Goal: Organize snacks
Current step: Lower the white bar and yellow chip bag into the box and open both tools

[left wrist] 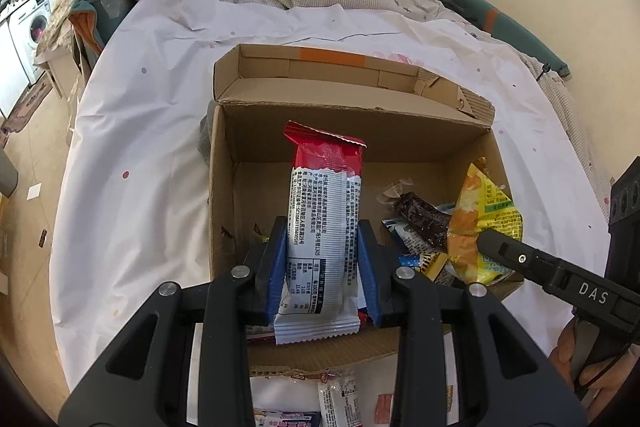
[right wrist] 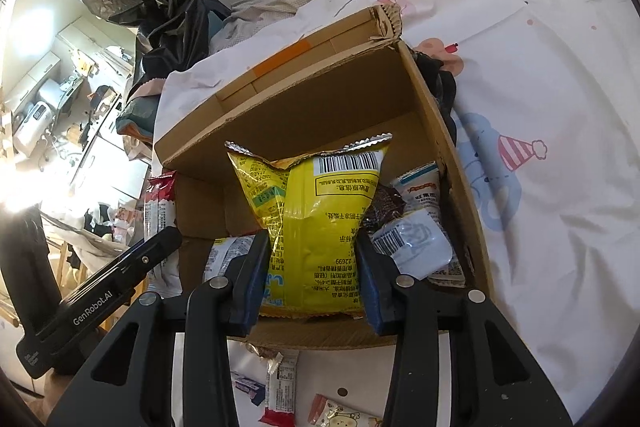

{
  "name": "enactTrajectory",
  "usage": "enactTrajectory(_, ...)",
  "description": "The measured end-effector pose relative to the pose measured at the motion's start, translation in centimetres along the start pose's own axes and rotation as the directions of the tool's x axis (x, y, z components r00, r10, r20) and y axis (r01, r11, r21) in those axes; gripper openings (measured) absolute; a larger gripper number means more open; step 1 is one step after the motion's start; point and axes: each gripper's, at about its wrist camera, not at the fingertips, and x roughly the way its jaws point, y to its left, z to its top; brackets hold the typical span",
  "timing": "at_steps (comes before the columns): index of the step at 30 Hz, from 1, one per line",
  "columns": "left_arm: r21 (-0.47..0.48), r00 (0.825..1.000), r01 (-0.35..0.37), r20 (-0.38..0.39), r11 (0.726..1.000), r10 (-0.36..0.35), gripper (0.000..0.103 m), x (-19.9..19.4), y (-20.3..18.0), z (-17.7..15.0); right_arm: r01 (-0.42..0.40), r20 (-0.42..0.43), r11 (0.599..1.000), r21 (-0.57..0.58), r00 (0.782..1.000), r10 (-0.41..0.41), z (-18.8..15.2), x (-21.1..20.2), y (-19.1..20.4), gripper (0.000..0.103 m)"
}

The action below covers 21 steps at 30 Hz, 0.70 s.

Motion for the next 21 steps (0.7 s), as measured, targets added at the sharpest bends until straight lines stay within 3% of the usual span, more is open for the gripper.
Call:
enactTrajectory(11,-0.007,1.000,0.000,-0.025,1.000,-0.001,0.030,0.21,0.00,-0.15,0.010,-0.015,1.000,0.028,1.000,-0.009,-0.10,0.39,-0.58,0.044)
enactTrajectory(12,-0.006,1.000,0.005,-0.028,1.000,-0.005,0.034,0.25,-0.02,-0.09,0.009,-0.017,0.999,0.031,1.000,-0.009,-0.15,0.40,-0.57,0.046)
enactTrajectory(15,0.011,1.000,-0.006,-0.023,1.000,0.006,0.051,0.16,-0.30,-0.07,0.008,-0.004,0.999,0.036,1.000,-0.008,-0.15,0.31,-0.51,0.069)
enactTrajectory(18,0.008,1.000,-0.009,-0.006,1.000,0.009,0.071,-0.16,-0.39,-0.02,0.006,0.013,1.000,0.030,1.000,-0.006,-0.07,0.00,-0.29,0.083)
enactTrajectory(19,0.004,1.000,-0.008,-0.003,1.000,0.008,0.079,-0.22,-0.35,-0.02,0.007,0.021,1.000,0.029,1.000,-0.007,-0.07,-0.12,-0.24,0.086)
enactTrajectory(21,-0.004,1.000,-0.009,0.005,1.000,0.009,0.082,-0.35,-0.25,-0.05,0.011,0.028,1.000,0.025,1.000,-0.012,-0.10,-0.23,-0.16,0.086)
